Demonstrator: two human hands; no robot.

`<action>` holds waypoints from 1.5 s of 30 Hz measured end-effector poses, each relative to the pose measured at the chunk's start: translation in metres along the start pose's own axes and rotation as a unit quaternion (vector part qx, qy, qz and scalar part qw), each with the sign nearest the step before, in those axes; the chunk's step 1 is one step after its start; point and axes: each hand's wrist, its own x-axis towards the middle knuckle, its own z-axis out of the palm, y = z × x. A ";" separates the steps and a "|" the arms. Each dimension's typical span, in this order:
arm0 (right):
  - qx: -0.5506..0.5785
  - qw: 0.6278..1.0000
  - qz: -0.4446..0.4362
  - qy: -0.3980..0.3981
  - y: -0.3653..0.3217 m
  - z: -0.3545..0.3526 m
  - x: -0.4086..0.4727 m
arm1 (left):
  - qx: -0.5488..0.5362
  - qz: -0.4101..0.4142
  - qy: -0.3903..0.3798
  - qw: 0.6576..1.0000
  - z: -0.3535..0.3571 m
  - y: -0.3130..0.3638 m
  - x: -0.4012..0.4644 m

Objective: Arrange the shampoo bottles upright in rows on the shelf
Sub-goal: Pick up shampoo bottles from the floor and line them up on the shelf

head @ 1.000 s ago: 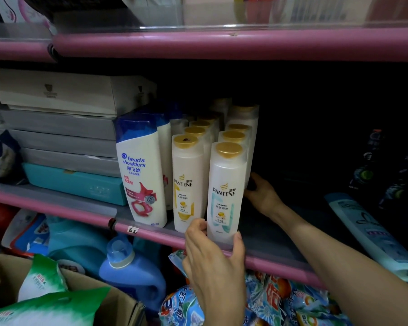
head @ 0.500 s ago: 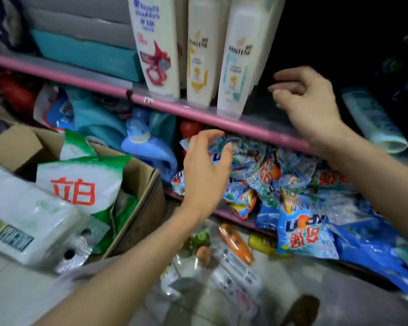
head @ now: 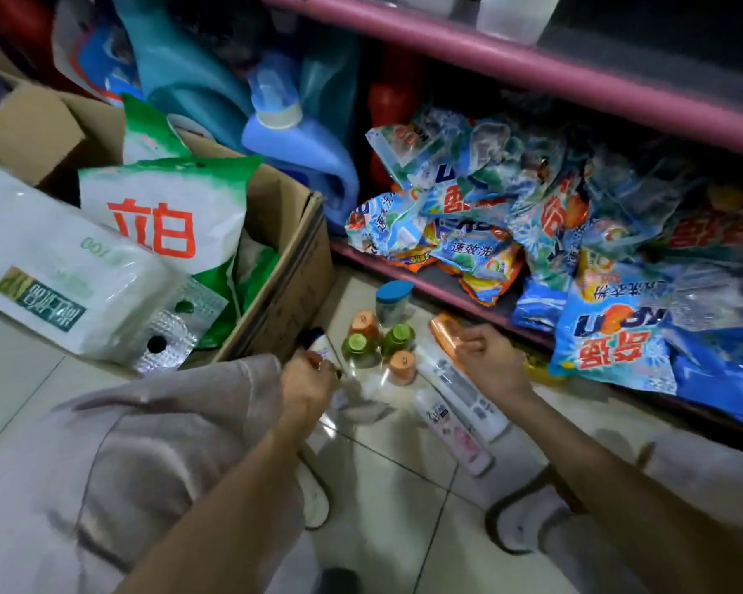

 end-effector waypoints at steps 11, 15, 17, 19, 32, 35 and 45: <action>-0.222 0.955 0.150 -0.127 0.113 0.051 0.035 | -0.262 -0.354 -0.322 0.838 0.026 -0.045 0.043; -0.257 0.947 0.149 -0.124 0.126 0.060 0.044 | -0.391 -0.407 -0.347 0.749 0.049 -0.033 0.040; -0.236 0.955 0.139 -0.116 0.136 0.061 0.047 | -0.430 -0.413 -0.324 0.734 0.060 -0.029 0.035; -0.210 0.965 0.121 -0.104 0.145 0.060 0.048 | -0.441 -0.406 -0.311 0.738 0.068 -0.032 0.030; 0.094 0.959 0.233 -0.132 0.126 0.044 0.003 | -0.313 -0.317 -0.350 0.824 0.042 -0.038 -0.032; 0.213 0.932 0.244 -0.165 0.107 0.029 -0.036 | -0.277 -0.280 -0.364 0.844 0.022 -0.027 -0.059; 0.715 0.549 0.077 -0.427 0.049 -0.036 -0.169 | -0.175 -0.126 -0.452 0.865 -0.046 0.014 -0.141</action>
